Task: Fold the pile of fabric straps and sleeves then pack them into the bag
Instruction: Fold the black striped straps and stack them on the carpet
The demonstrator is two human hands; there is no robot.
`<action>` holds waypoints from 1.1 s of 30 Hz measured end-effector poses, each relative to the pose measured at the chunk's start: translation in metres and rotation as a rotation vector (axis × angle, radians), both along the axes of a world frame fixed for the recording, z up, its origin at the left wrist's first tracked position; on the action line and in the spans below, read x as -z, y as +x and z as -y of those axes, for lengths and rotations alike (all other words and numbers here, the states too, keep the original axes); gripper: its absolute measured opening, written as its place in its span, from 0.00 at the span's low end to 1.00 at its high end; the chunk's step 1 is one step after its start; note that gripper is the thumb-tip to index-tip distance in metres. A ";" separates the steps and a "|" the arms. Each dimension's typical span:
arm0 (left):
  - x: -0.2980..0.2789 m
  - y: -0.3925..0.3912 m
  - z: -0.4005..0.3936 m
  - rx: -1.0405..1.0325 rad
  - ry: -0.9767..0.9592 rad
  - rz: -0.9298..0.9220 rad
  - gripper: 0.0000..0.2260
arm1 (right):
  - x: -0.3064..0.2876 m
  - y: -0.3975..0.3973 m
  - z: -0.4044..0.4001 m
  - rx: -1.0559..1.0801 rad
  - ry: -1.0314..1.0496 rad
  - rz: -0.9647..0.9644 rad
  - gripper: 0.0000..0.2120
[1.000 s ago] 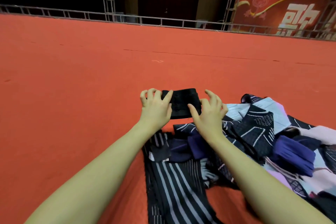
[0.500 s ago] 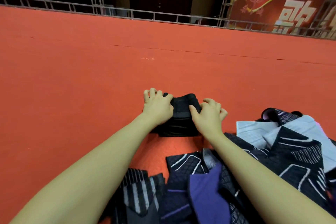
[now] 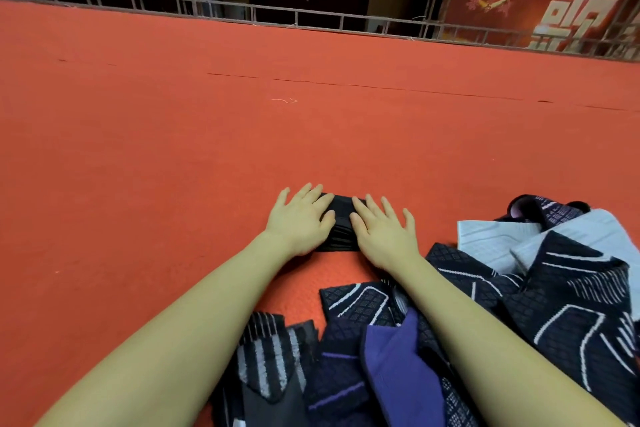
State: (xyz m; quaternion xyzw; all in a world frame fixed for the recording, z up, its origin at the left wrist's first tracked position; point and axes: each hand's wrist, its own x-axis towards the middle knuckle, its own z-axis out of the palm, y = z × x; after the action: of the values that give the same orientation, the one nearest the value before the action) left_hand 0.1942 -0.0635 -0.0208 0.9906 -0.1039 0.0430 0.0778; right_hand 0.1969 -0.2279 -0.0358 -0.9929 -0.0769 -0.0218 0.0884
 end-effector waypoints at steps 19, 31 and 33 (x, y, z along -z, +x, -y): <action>-0.051 -0.189 -0.020 0.013 -0.004 0.058 0.20 | -0.049 -0.168 -0.007 -0.252 0.310 0.235 0.16; -0.002 -0.282 -0.023 -0.033 0.011 -0.116 0.23 | -0.050 -0.276 -0.003 -0.269 0.364 0.001 0.14; 0.001 -0.279 -0.021 -0.061 0.011 -0.052 0.20 | -0.051 -0.285 0.001 -0.254 0.384 0.024 0.15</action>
State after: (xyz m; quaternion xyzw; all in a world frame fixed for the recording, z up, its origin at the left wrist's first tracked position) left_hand -0.0849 -0.0427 -0.0222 0.9945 -0.0721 0.0188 0.0735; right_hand -0.0879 -0.2284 0.0153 -0.9399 -0.1967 -0.0367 0.2767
